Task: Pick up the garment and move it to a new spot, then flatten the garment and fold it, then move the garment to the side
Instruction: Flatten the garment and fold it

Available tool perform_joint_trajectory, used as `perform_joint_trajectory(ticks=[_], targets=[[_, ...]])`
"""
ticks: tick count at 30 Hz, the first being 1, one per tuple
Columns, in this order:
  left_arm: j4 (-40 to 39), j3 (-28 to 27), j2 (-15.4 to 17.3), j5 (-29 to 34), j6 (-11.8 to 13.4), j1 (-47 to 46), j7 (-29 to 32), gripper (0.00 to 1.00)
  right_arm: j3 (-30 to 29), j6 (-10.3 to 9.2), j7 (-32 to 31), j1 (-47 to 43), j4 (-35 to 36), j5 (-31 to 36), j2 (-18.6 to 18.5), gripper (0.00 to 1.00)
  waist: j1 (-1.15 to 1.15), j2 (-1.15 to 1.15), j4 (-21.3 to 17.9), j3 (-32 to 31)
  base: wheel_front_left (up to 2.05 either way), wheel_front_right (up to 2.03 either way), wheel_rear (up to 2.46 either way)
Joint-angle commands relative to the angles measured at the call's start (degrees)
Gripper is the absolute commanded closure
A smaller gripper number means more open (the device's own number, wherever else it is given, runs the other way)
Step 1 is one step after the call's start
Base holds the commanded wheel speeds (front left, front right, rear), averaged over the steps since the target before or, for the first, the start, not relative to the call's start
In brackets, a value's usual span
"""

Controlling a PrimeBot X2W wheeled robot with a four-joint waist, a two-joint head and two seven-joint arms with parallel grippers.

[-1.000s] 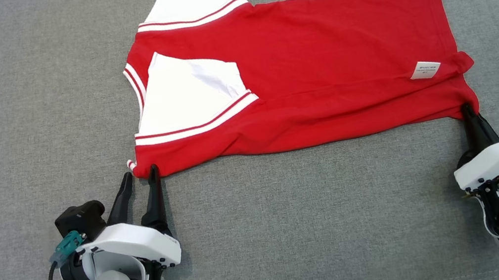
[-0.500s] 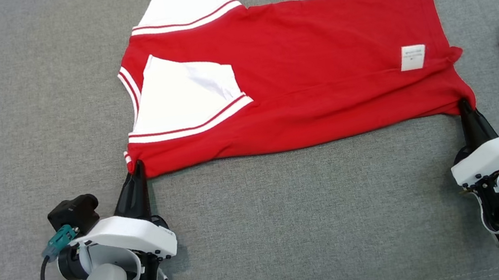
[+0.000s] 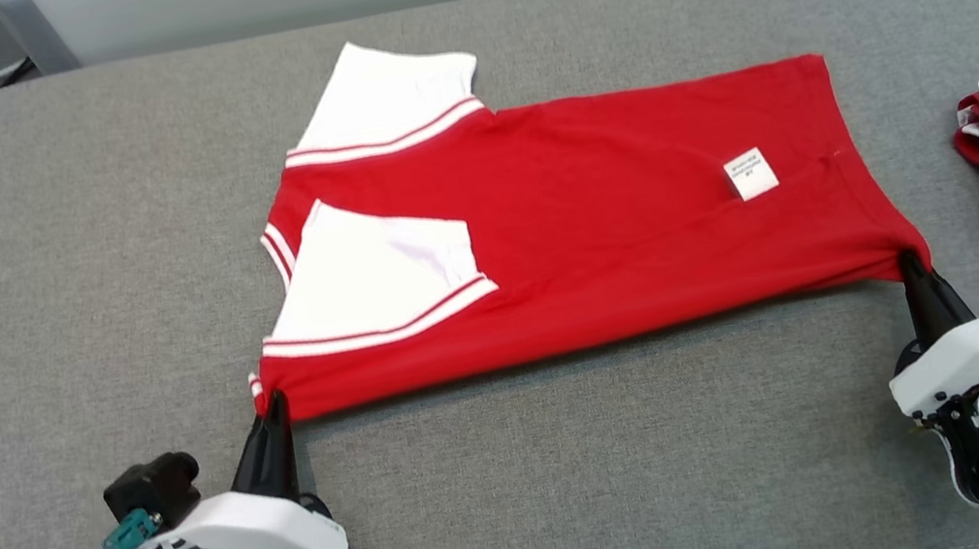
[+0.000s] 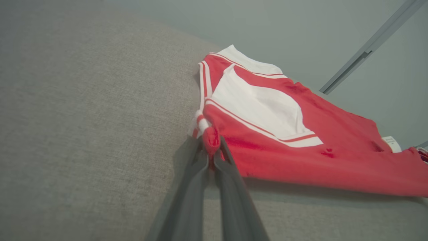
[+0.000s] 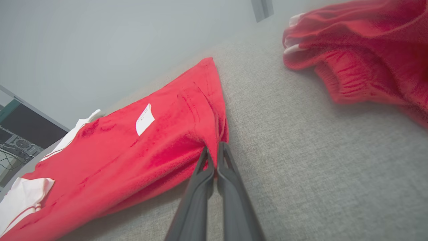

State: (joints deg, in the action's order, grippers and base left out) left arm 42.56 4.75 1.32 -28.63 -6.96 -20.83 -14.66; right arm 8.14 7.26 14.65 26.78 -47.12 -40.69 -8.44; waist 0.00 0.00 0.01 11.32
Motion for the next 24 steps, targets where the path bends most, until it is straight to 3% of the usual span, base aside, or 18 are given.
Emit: perform_joint_trajectory(ticks=[1,24], targets=[[-0.6,-2.1,1.6,0.5,-0.1,0.6,-0.3,1.0,1.4,0.23,0.3,-0.9,0.9,-0.7,-1.2,1.0,0.0,0.0,-0.2,-1.2,0.0,0.0,0.0],[2.2,-6.5,1.6,5.4,1.1,7.3,-0.3,1.0,6.4,0.23,0.3,-9.7,2.5,-4.6,-2.1,1.0,0.0,0.0,-1.1,-8.4,0.0,0.0,0.0]])
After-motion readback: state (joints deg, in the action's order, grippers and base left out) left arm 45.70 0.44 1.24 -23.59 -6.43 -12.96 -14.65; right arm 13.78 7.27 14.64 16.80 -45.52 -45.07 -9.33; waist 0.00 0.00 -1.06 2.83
